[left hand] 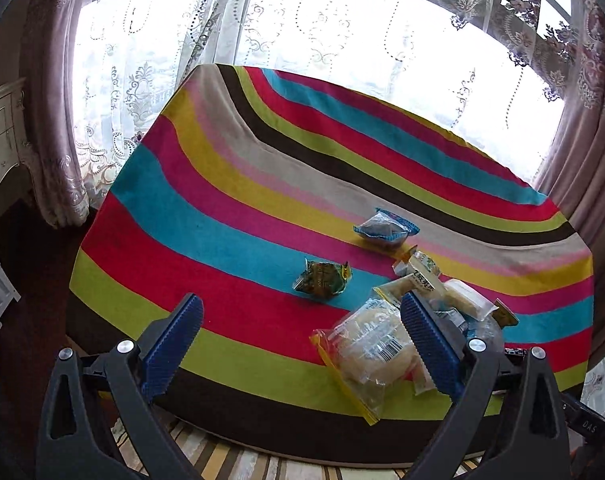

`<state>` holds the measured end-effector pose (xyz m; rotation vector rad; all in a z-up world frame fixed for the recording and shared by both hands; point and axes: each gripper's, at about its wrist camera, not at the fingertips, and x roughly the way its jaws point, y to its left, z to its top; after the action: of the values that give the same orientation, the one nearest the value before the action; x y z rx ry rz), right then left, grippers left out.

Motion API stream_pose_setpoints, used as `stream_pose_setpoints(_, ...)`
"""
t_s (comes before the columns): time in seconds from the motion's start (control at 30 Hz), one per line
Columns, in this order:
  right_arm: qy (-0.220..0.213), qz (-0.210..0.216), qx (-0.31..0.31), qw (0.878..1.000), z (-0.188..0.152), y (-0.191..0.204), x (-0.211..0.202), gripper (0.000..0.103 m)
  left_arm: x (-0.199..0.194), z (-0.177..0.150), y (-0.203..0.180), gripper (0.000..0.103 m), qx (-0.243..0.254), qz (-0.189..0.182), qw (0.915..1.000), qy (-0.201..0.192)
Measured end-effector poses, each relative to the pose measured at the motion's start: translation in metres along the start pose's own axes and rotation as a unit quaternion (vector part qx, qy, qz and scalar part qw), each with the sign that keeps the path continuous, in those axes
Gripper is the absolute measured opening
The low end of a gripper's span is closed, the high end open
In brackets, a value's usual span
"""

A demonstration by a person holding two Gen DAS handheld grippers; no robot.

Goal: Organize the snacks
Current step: 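Move both open tools back to the snack pile on the table, then grasp the green snack packet with the left tool while the right tool grasps the pink candy bar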

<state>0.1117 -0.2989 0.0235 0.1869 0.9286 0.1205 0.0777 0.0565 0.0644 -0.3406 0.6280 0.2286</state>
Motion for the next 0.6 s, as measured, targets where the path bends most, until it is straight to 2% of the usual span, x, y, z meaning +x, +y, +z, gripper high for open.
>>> stream_pose_setpoints(0.23, 0.018, 0.004, 0.025, 1.0, 0.011, -0.002, 0.024, 0.092, 0.068, 0.018, 0.002, 0.093, -0.015, -0.03, 0.9972, 0.067)
stream_pose_setpoints(0.43, 0.028, 0.011, 0.029, 0.999, 0.016, -0.001, 0.038, 0.092, 0.12, 0.024, 0.0, 0.087, -0.014, -0.029, 0.9911, 0.129)
stream_pose_setpoints(0.6, 0.038, 0.018, 0.033, 0.999, 0.018, -0.001, 0.046, 0.087, 0.147, 0.026, 0.002, 0.08, -0.014, -0.033, 0.9863, 0.161)
